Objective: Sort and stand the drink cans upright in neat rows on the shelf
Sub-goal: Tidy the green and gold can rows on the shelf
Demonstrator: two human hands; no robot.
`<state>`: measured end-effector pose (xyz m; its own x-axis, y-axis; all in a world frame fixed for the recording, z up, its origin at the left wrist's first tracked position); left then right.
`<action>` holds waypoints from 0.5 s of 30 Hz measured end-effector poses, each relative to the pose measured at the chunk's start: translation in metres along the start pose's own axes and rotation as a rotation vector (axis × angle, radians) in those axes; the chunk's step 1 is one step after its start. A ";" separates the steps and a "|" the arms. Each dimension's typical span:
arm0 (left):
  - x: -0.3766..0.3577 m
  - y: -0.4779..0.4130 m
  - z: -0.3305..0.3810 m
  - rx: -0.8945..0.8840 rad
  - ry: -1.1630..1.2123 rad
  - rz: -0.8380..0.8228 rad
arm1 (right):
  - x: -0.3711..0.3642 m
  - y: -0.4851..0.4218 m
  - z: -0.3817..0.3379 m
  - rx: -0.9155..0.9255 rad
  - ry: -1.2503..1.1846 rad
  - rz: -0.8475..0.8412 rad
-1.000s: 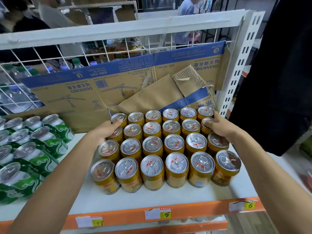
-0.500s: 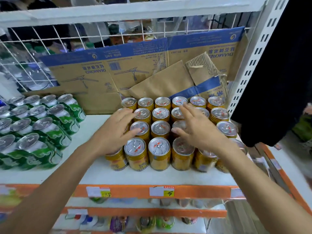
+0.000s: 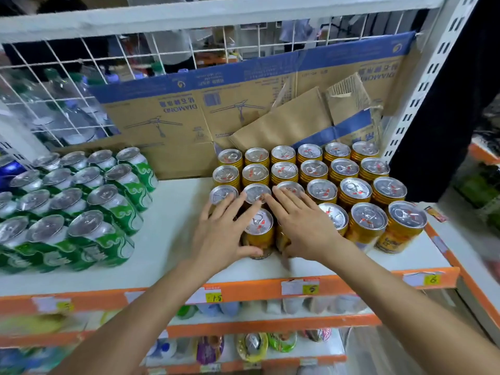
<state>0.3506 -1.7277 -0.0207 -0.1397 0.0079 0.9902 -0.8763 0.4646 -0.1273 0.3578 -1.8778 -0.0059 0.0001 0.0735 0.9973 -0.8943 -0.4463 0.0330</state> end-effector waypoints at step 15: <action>0.033 -0.029 0.076 -0.154 0.053 -0.018 | 0.017 0.068 0.059 -0.300 0.045 0.033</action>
<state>0.3367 -1.8086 0.0114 -0.0967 0.0430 0.9944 -0.7966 0.5957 -0.1033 0.3232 -1.9592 0.0171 -0.0448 0.1056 0.9934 -0.9857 -0.1661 -0.0268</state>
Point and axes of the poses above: each hand's wrist, its own y-axis away from the middle knuckle, its own x-axis out of the back of the hand, z = x × y, the point moved 5 cm from there along -y, towards the middle knuckle, and after that the axes turned 5 degrees about -x, right-handed, at the moved point
